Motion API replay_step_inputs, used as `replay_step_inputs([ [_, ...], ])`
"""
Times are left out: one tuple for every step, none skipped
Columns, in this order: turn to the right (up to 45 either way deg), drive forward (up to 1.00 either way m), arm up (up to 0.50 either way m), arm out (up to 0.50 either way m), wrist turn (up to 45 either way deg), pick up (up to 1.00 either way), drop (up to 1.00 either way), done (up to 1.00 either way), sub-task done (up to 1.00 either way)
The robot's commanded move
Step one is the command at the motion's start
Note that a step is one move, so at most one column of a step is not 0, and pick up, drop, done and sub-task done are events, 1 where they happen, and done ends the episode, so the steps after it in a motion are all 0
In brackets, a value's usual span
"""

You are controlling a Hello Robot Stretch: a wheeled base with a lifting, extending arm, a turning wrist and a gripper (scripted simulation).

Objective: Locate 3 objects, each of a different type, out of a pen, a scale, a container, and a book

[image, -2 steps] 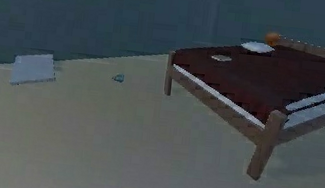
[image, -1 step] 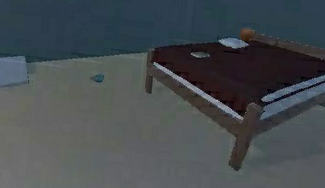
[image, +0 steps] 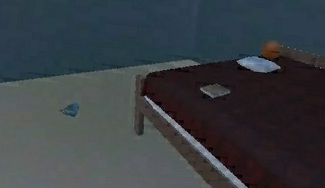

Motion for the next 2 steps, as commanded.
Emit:
replay_step_inputs([
  [6.0,0.00,0.00,0.00,0.0,0.00,0.00,0.00,0.00],
  [0.0,0.30,0.00,0.00,0.0,0.00,0.00,0.00,0.00],
])
